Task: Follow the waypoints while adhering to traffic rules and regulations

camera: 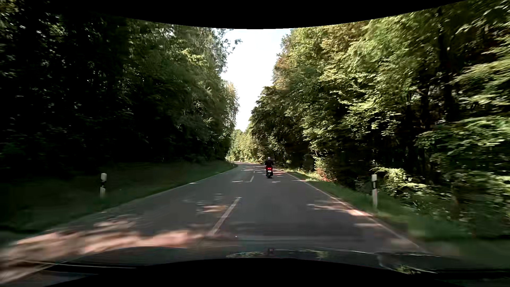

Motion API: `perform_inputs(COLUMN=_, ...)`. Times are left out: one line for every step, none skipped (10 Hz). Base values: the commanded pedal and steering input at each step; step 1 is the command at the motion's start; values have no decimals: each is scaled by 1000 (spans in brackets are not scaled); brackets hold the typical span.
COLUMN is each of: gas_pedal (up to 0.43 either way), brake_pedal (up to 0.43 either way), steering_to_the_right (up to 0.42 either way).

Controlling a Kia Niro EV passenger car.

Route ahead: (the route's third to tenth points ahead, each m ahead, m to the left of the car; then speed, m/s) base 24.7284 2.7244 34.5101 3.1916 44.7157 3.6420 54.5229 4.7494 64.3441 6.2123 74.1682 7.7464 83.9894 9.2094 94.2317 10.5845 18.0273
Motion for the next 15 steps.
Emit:
perform_inputs(gas_pedal=248, brake_pedal=6, steering_to_the_right=-1)
perform_inputs(gas_pedal=248, brake_pedal=6, steering_to_the_right=-2)
perform_inputs(gas_pedal=248, brake_pedal=6, steering_to_the_right=-5)
perform_inputs(gas_pedal=248, brake_pedal=6, steering_to_the_right=-6)
perform_inputs(gas_pedal=248, brake_pedal=6, steering_to_the_right=-6)
perform_inputs(gas_pedal=248, brake_pedal=6, steering_to_the_right=-8)
perform_inputs(gas_pedal=248, brake_pedal=6, steering_to_the_right=-10)
perform_inputs(gas_pedal=248, brake_pedal=6, steering_to_the_right=-10)
perform_inputs(gas_pedal=248, brake_pedal=6, steering_to_the_right=-10)
perform_inputs(gas_pedal=248, brake_pedal=6, steering_to_the_right=-11)
perform_inputs(gas_pedal=240, brake_pedal=6, steering_to_the_right=-12)
perform_inputs(gas_pedal=228, brake_pedal=6, steering_to_the_right=-14)
perform_inputs(gas_pedal=209, brake_pedal=6, steering_to_the_right=-13)
perform_inputs(gas_pedal=157, brake_pedal=6, steering_to_the_right=-11)
perform_inputs(gas_pedal=138, brake_pedal=6, steering_to_the_right=-9)
